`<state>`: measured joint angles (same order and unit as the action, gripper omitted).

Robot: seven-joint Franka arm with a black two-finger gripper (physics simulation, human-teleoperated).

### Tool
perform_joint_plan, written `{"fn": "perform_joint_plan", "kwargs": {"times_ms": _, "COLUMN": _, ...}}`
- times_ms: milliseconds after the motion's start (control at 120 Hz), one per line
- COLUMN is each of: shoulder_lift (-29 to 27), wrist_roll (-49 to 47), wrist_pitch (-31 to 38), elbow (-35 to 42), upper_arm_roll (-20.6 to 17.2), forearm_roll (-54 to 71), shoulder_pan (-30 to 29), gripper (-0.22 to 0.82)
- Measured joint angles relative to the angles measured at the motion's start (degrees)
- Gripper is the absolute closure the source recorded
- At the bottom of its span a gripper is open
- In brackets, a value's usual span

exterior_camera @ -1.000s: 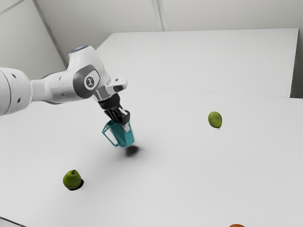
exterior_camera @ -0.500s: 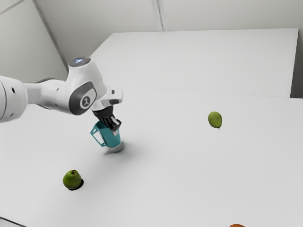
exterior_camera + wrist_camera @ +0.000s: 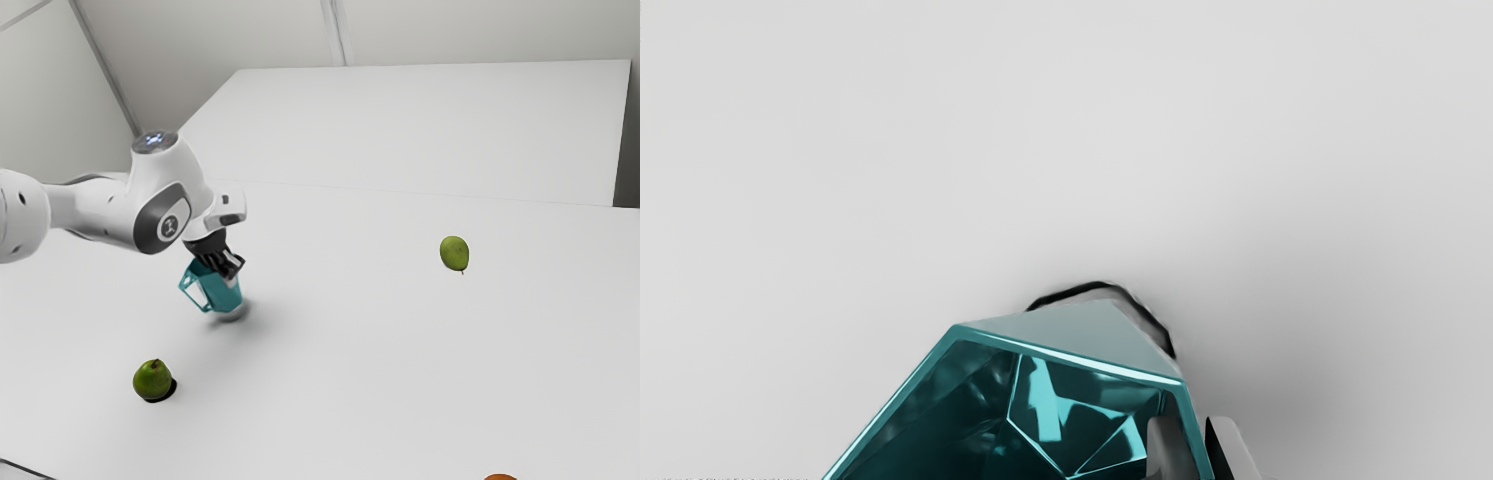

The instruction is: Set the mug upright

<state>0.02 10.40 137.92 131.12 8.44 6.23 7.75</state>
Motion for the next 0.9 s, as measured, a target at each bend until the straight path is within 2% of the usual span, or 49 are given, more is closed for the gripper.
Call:
{"fn": "perform_joint_plan", "kwargs": {"times_ms": 233, "shoulder_lift": 2.72, "wrist_roll": -1.32, "wrist_pitch": 1.18, "elbow": -0.19, "upper_arm_roll": 0.57, "forearm_roll": -0.24, "shoulder_pan": 0.02, "gripper": 0.78}}
{"fn": "perform_joint_plan", "kwargs": {"times_ms": 542, "shoulder_lift": 2.84, "wrist_roll": -2.15, "wrist_pitch": 1.48, "elbow": -0.19, "upper_arm_roll": 0.54, "forearm_roll": -0.30, "shoulder_pan": 1.06, "gripper": 0.77}}
{"fn": "perform_joint_plan", "kwargs": {"times_ms": 742, "shoulder_lift": 2.55, "wrist_roll": -1.58, "wrist_pitch": 0.72, "elbow": -0.96, "upper_arm_roll": 0.52, "forearm_roll": -0.47, "shoulder_pan": 0.70, "gripper": 0.36}}
{"fn": "perform_joint_plan", "kwargs": {"times_ms": 900, "shoulder_lift": 1.42, "wrist_roll": -1.14, "wrist_pitch": -2.32, "elbow": -4.83, "upper_arm_roll": 0.53, "forearm_roll": 0.76, "shoulder_pan": 0.86, "gripper": 0.17}}
